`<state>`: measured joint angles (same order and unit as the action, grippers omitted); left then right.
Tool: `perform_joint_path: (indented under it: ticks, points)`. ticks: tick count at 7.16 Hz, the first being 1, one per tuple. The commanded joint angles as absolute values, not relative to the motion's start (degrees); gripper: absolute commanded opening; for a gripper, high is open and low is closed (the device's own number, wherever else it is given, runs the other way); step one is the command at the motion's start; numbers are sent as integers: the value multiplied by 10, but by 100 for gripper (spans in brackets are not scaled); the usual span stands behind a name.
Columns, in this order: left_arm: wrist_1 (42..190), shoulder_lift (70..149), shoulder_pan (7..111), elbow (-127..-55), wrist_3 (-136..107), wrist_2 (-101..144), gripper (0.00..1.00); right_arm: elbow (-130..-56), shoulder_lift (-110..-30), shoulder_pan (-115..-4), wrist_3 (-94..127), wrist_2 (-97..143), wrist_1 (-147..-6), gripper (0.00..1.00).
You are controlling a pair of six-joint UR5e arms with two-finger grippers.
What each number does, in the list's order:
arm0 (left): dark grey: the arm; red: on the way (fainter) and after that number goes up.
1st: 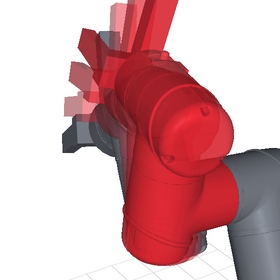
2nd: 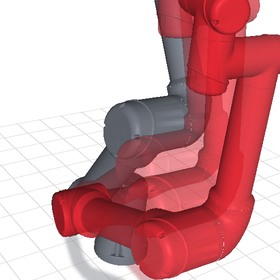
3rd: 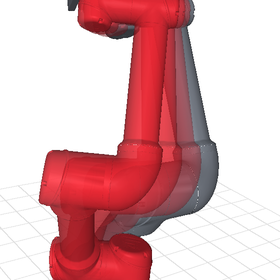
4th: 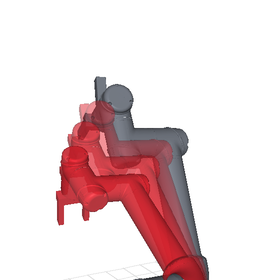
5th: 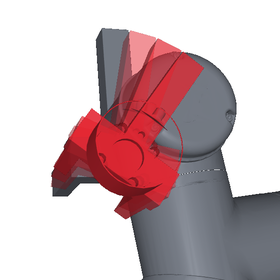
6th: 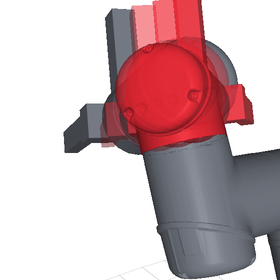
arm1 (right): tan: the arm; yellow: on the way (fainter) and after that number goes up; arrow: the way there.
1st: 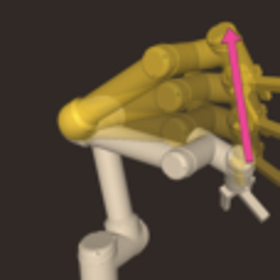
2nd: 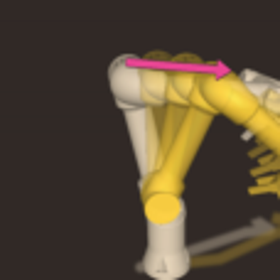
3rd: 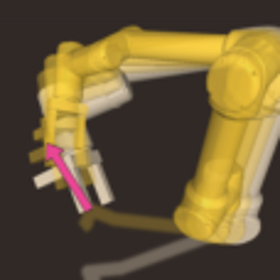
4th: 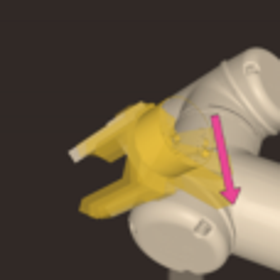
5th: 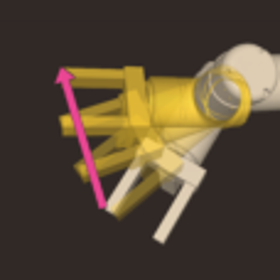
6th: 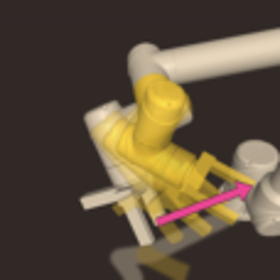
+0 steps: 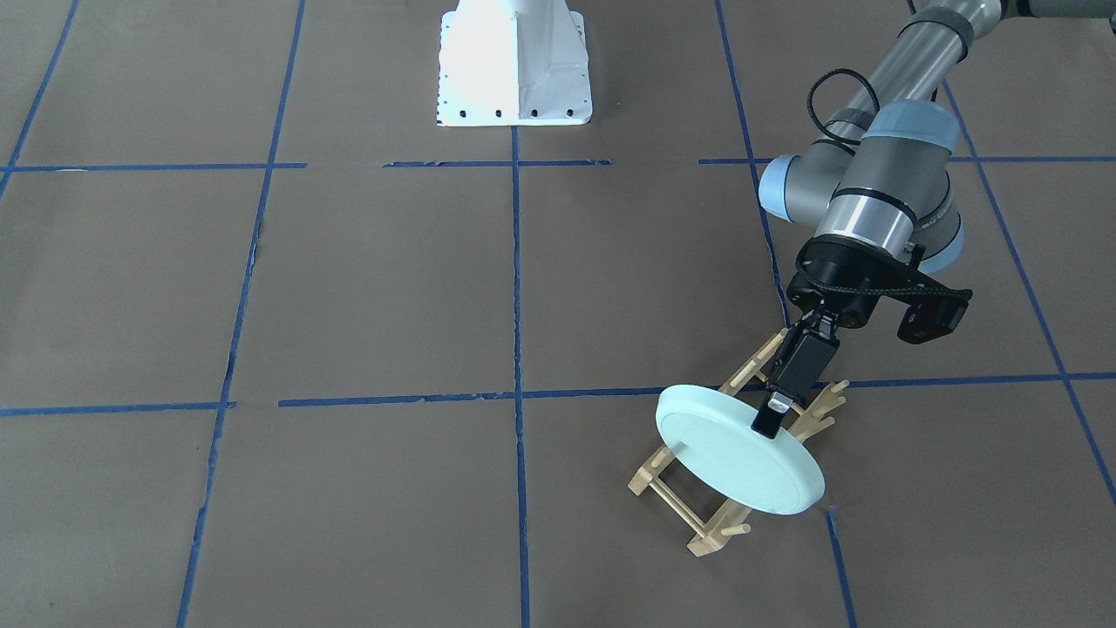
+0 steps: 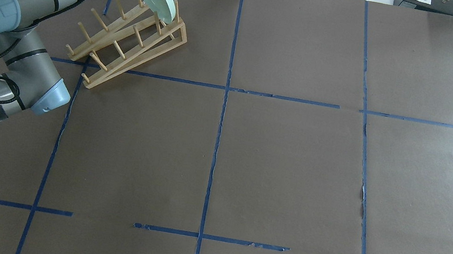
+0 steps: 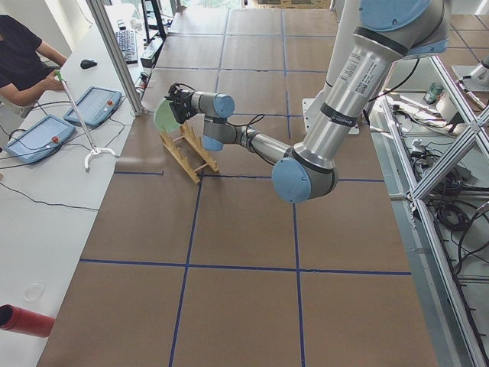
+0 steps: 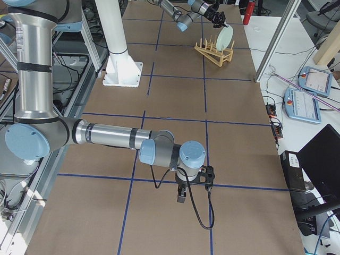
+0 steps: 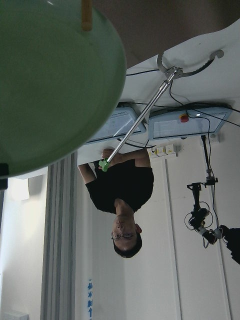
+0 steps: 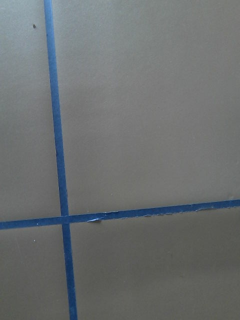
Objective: Place plate on rack
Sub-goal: 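Lower the upright plate with the left gripper into the rack's peg slot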
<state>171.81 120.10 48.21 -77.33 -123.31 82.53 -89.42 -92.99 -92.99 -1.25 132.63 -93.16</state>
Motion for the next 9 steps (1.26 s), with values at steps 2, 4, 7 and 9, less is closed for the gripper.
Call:
perform_joint_path:
  ticks: [2,4,7,9]
  points:
    - [1717,1208,479,-759,-1233,824,0,-895,-930,-930,-12,1326,-932,100]
    - [1717,1209,479,-755,-1233,825,0,-895,-929,-930,-12,1326,-932,100]
    - [1717,1207,476,-755,-1227,826,100,-895,-930,-930,-12,1326,-932,100]
    - [1717,1206,475,-755,-1227,826,100,-895,-930,-930,-12,1326,-932,100]
